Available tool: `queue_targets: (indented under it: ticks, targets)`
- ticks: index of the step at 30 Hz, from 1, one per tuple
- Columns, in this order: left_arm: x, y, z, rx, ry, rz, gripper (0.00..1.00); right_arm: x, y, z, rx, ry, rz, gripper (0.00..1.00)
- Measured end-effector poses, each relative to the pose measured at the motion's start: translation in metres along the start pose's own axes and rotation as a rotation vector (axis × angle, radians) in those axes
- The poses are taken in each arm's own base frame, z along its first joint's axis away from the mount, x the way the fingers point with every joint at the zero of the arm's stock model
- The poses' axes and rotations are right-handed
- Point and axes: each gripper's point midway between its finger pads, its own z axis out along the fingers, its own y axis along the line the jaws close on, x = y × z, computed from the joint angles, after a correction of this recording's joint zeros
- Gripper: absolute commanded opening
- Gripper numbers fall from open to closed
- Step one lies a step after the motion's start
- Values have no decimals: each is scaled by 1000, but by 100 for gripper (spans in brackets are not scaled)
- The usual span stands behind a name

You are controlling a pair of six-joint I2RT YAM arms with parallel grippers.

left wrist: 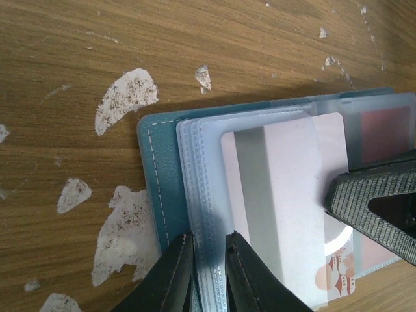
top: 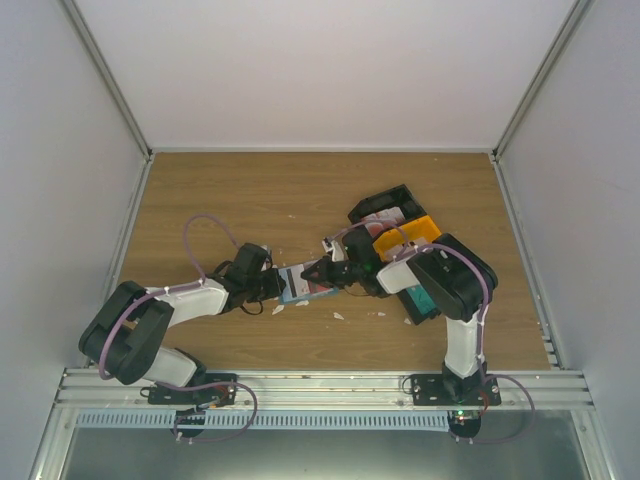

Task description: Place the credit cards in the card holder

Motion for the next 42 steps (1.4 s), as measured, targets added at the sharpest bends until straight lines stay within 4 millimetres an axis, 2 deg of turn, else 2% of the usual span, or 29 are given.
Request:
queue_targets:
  ticks: [16,18,21,25,29,32,35,39,42]
  targets:
    - [0,-2,1,23,-3,-9,20,5,4,8,-6,-17,11,2]
    - [0,-2,1,25,-3,-9,20,6,3,7,-6,-19,15,8]
    - [0,-3,1,26,-3,-9,21,6,1,7,13,-25,15,27]
    - [-1,-4,0,35,-8,-3,30,7,8,0,63,-32,-30,48]
    - [1,-5,-5,37,-3,14,42,-3,28,-15,116,-51,-113,62]
    - [2,-5,-12,32,-5,28,49,-15,42,-28,169,-79,-199,67]
    - [-2,-10,-20,43,-25,43,55,-24,47,-49,240,-117,-268,71]
    - [-11,-21,-34,78,-70,62,59,-35,46,-90,384,-192,-331,75]
    - [-18,-30,-45,111,-106,74,60,-44,43,-133,516,-280,-340,71]
